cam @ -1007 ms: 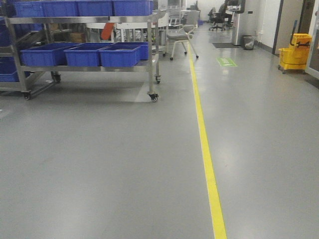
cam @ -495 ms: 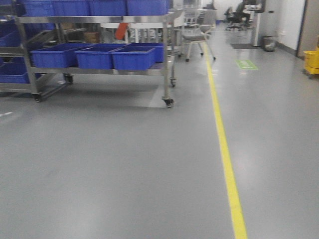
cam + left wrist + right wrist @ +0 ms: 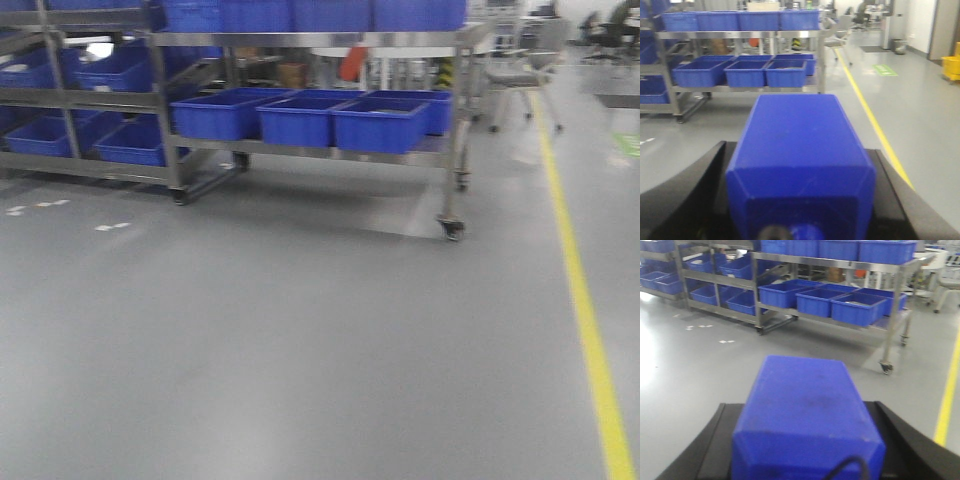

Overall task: Pick and sort blue part to right shelf
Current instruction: 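Drive the base to the bin shelf holding both parts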

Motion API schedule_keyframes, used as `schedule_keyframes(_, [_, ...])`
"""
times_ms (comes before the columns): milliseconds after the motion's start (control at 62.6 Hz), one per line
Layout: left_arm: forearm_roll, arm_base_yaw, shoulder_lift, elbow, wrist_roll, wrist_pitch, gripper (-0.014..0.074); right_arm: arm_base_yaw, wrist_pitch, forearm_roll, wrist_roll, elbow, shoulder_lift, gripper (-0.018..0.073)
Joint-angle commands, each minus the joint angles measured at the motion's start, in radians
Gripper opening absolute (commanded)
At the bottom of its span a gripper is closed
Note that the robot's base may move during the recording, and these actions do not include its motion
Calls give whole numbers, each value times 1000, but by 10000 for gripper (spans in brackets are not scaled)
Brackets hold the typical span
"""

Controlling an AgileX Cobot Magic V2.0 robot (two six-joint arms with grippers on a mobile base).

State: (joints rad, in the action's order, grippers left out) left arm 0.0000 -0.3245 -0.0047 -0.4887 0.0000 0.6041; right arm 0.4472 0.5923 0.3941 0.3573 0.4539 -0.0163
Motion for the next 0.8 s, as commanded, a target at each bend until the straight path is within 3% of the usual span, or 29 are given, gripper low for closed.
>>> schedule_keyframes(0, [0, -5, -19, -28, -8, -95, 281, -1, -89, 29, -6, 28, -17, 144])
schedule_keyframes(783, [0, -3, -19, -28, -8, -95, 281, -1, -89, 29, -6, 28, -17, 144])
